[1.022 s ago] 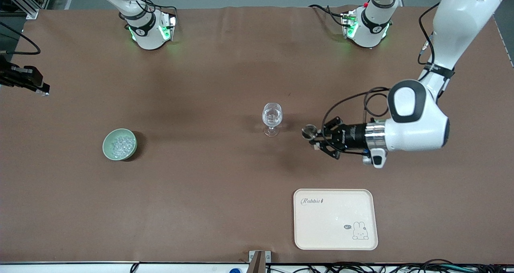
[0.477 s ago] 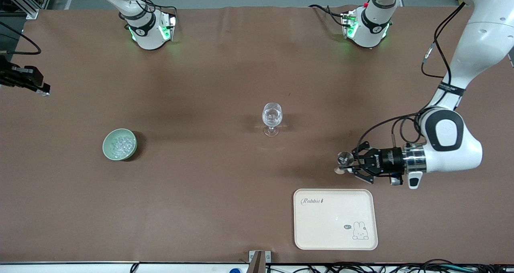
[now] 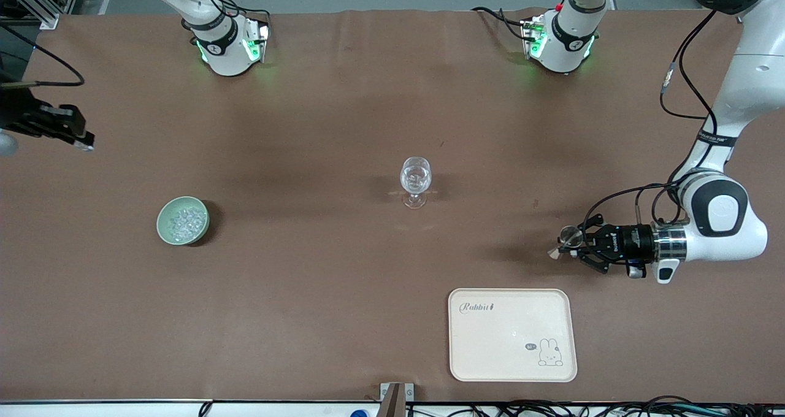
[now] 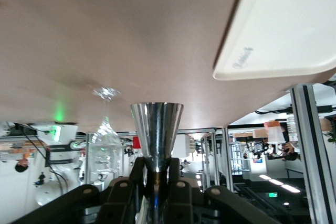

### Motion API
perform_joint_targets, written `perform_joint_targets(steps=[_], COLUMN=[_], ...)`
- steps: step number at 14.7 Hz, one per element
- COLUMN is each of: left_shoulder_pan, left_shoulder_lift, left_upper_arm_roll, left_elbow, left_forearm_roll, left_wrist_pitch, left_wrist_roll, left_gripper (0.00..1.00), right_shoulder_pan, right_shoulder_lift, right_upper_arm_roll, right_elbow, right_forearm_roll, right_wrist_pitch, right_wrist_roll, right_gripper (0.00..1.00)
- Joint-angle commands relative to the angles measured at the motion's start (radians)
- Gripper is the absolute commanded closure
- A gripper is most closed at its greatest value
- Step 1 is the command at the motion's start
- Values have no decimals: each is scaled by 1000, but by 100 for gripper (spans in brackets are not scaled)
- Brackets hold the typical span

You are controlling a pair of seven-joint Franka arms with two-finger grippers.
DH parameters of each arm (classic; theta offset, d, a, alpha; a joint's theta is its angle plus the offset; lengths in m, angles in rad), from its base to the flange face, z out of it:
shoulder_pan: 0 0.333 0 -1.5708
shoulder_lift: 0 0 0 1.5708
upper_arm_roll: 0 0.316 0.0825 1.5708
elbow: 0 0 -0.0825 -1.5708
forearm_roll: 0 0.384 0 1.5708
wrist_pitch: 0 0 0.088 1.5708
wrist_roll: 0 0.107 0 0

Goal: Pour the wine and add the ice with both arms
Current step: 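Move the jigger with the left gripper while the right gripper brings ice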

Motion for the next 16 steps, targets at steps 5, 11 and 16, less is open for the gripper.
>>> perform_joint_targets(steps=[5,11,16], left_shoulder_pan=[-7,-41,-99], left_shoulder_lift=[54,170,201], left_upper_arm_roll=[52,52,50], left_elbow=[33,211,258], left_forearm_roll=[-32,-144,-243], left_wrist_pitch=[-78,-63,78], left_wrist_roll=[89,68,58], left_gripper=[99,99,99], right_shoulder_pan=[249,467,617], right_shoulder_lift=[86,301,445], right_upper_arm_roll=[-2,-2,-1], right_elbow=[2,155,250], right_forearm_roll=[-2,8,21], right_wrist_pitch=[113,198,311], right_wrist_roll=[351,729,922], right_gripper=[98,98,99])
